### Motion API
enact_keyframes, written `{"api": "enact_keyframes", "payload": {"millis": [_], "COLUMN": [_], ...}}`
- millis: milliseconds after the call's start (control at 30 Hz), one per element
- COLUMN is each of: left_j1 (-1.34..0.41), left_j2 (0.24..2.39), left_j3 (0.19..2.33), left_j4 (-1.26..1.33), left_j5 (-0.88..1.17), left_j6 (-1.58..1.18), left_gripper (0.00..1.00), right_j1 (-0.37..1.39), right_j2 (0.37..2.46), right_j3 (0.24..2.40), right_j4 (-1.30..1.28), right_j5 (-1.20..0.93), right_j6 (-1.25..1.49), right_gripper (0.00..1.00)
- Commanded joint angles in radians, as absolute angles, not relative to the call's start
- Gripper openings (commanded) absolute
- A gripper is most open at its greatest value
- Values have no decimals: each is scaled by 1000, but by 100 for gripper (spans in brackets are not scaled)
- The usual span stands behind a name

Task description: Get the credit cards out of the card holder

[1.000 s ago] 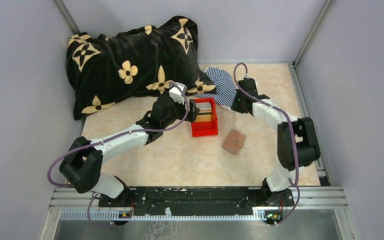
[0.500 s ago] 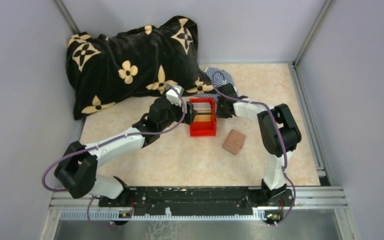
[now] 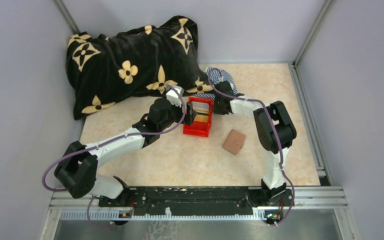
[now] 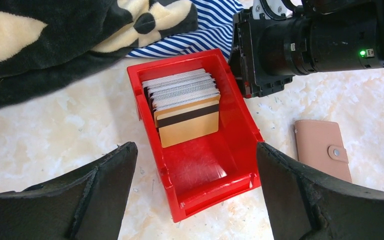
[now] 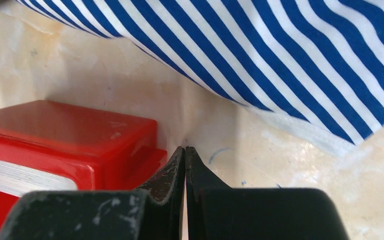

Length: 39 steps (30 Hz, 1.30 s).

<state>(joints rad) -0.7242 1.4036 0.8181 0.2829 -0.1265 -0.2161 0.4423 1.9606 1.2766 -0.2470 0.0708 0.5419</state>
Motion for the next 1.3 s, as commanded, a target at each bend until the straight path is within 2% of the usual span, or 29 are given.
{"api": "enact_keyframes", "payload": {"millis": [0, 67, 167, 233, 300, 367, 500, 567, 667, 833, 1000, 1267], "left_j1": [-730, -744, -803, -844, -884, -917, -946, -954, -974, -980, -980, -980], "left_j2": [1392, 1390, 1399, 1433, 1500, 1572, 1714, 1782, 1821, 1745, 1649, 1550], "left_j3": [812, 817, 853, 907, 983, 1061, 1175, 1213, 1219, 1132, 1075, 993], "left_j4": [285, 304, 312, 287, 242, 203, 172, 152, 138, 192, 184, 174], "left_j5": [-82, -60, -53, -43, -14, 0, 97, 143, 143, 95, 20, -33], "left_j6": [-214, -190, -115, -75, -50, -50, -109, -139, -169, -178, -160, -174], "left_gripper": [94, 96, 99, 99, 99, 98, 95, 94, 92, 91, 91, 92], "right_j1": [406, 368, 342, 342, 341, 339, 326, 315, 276, 272, 272, 319], "right_j2": [1854, 1789, 1676, 1586, 1513, 1408, 1211, 1134, 1086, 1162, 1252, 1355], "right_j3": [1224, 1175, 1111, 1072, 1029, 956, 813, 760, 716, 673, 674, 622], "right_j4": [-228, -206, -207, -227, -261, -283, -306, -327, -383, -382, -316, -247], "right_j5": [104, 85, 127, 152, 177, 216, 280, 275, 211, 198, 176, 48], "right_j6": [565, 588, 589, 579, 580, 592, 646, 685, 728, 678, 660, 641], "right_gripper": [4, 16, 46, 59, 64, 65, 57, 56, 48, 37, 15, 5]}}
